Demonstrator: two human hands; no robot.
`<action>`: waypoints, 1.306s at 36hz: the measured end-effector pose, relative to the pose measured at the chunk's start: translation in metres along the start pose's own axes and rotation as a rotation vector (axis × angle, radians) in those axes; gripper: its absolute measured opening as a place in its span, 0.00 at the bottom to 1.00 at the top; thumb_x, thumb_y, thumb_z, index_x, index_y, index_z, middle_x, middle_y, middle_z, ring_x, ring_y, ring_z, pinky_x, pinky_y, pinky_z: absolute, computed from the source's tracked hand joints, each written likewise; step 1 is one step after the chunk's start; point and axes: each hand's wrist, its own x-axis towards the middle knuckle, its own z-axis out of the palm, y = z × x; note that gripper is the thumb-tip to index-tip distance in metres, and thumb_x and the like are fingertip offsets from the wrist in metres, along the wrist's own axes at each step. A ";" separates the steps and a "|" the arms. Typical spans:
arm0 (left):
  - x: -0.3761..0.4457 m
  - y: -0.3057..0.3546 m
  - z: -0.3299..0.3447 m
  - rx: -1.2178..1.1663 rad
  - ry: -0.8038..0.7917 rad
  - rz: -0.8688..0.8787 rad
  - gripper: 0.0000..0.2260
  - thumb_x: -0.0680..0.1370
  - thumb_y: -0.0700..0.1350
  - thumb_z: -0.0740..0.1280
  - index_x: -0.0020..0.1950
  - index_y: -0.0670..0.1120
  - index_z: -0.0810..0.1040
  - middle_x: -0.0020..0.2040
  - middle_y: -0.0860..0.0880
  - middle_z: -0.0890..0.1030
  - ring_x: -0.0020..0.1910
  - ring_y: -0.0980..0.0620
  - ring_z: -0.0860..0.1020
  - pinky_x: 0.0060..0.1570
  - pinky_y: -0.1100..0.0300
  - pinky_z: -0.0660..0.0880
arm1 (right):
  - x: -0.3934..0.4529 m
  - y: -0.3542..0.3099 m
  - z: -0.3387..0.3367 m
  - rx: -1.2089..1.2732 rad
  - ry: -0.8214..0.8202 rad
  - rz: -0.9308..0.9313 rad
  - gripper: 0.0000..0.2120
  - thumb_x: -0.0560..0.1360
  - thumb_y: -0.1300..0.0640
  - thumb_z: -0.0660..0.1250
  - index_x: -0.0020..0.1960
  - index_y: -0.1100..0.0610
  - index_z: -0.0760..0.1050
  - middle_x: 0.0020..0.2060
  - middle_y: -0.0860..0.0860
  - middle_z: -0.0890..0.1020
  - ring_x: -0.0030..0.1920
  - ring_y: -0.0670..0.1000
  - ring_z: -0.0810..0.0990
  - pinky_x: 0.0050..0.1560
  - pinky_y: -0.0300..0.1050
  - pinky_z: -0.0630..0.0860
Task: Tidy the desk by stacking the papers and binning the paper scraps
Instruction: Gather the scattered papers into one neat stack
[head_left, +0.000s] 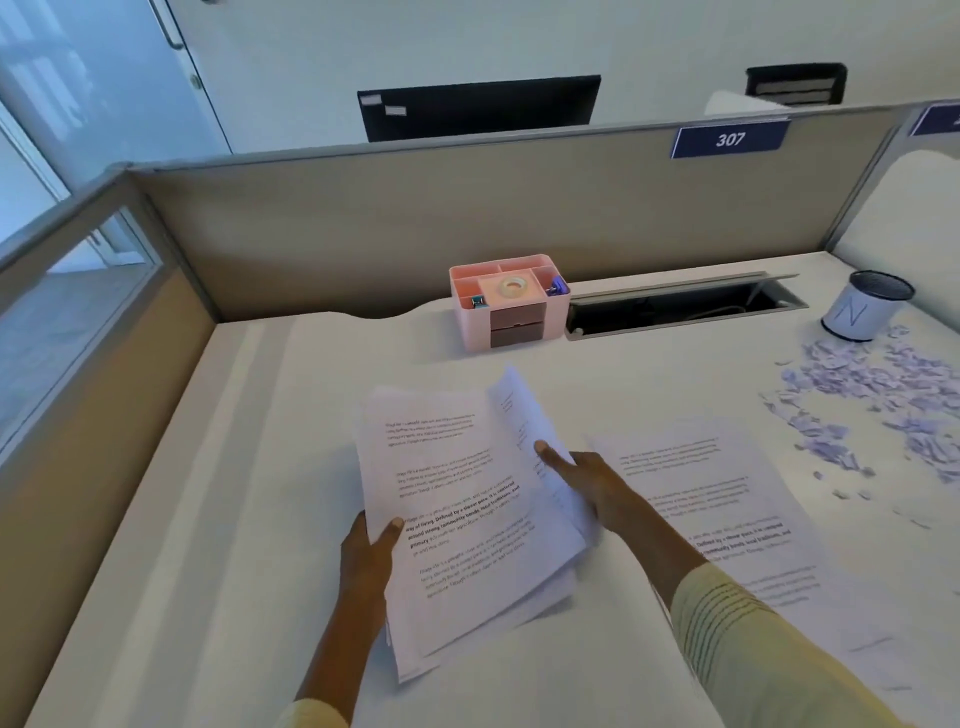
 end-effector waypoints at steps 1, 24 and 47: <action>-0.001 0.000 0.001 0.000 -0.003 -0.008 0.15 0.79 0.43 0.66 0.66 0.46 0.73 0.57 0.43 0.81 0.52 0.41 0.81 0.52 0.41 0.78 | -0.004 0.000 -0.001 0.028 -0.078 -0.008 0.16 0.70 0.45 0.73 0.33 0.52 0.70 0.27 0.45 0.73 0.26 0.46 0.73 0.27 0.35 0.65; -0.031 0.088 0.075 -0.440 -0.460 0.203 0.22 0.78 0.33 0.62 0.72 0.43 0.68 0.65 0.39 0.76 0.62 0.39 0.76 0.57 0.44 0.76 | -0.072 -0.041 -0.123 0.081 -0.028 -0.377 0.14 0.67 0.63 0.76 0.52 0.58 0.80 0.49 0.55 0.84 0.49 0.57 0.83 0.50 0.51 0.81; -0.106 0.069 0.163 -0.087 -0.269 0.301 0.09 0.71 0.40 0.75 0.50 0.46 0.82 0.46 0.48 0.85 0.44 0.48 0.82 0.40 0.58 0.79 | -0.099 0.049 -0.172 0.184 0.227 -0.327 0.09 0.67 0.58 0.77 0.47 0.57 0.83 0.43 0.54 0.85 0.46 0.54 0.84 0.47 0.48 0.80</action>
